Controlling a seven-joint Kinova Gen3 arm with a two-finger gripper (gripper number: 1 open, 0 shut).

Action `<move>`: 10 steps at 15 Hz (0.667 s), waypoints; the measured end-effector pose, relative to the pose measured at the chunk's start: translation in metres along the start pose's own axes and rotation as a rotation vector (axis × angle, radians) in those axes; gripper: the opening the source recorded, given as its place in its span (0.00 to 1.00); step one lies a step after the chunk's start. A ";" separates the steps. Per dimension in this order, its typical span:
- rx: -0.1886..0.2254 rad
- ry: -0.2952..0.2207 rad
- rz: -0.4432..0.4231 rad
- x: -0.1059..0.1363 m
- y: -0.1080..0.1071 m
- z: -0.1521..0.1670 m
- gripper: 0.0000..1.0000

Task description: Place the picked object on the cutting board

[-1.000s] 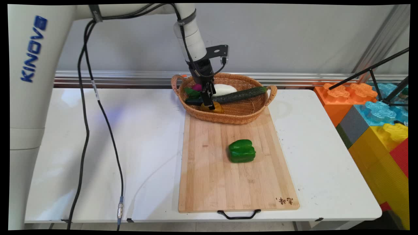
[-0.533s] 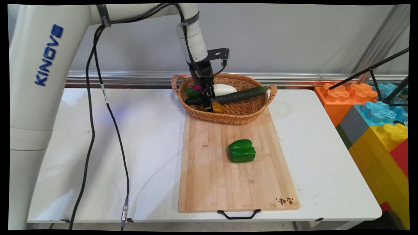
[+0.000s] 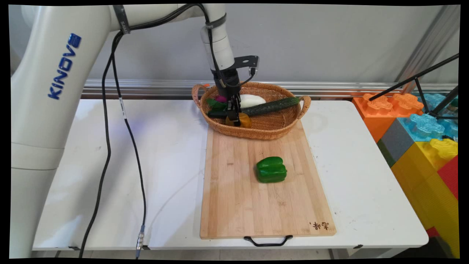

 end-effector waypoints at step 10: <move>0.162 0.121 -0.065 0.017 0.012 -0.040 0.00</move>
